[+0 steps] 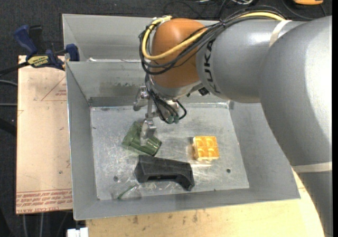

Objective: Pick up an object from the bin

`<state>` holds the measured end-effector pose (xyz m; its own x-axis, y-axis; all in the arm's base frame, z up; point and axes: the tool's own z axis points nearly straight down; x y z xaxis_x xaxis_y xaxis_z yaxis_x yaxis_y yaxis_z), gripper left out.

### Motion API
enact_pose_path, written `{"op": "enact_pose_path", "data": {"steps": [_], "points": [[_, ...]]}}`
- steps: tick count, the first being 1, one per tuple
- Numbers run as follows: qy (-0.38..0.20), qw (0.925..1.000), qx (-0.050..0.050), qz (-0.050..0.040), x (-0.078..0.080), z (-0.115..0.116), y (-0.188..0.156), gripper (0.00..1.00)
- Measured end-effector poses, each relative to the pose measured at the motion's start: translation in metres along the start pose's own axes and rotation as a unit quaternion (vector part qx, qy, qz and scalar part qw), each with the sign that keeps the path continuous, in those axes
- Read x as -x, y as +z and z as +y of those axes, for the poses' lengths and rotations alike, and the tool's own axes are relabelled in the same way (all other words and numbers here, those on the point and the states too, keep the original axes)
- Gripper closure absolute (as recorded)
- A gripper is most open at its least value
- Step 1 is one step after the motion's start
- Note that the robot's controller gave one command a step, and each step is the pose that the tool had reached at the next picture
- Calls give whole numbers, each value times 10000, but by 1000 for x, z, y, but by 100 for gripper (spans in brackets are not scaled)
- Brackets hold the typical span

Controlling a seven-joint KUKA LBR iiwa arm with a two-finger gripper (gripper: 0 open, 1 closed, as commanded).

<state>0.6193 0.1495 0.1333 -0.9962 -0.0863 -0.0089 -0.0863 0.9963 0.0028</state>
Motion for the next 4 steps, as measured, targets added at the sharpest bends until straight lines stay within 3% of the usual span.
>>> {"op": "enact_pose_path", "data": {"steps": [1, 2, 3, 4], "points": [[-184, 9998, 21, 32, -12, -3, 9, 0], [-580, 9983, -14, 59, -36, -14, 24, 0], [-790, 9969, 7, -25, -41, -13, 55, 100], [-790, 9969, 8, -24, -41, -13, 55, 100]]}}
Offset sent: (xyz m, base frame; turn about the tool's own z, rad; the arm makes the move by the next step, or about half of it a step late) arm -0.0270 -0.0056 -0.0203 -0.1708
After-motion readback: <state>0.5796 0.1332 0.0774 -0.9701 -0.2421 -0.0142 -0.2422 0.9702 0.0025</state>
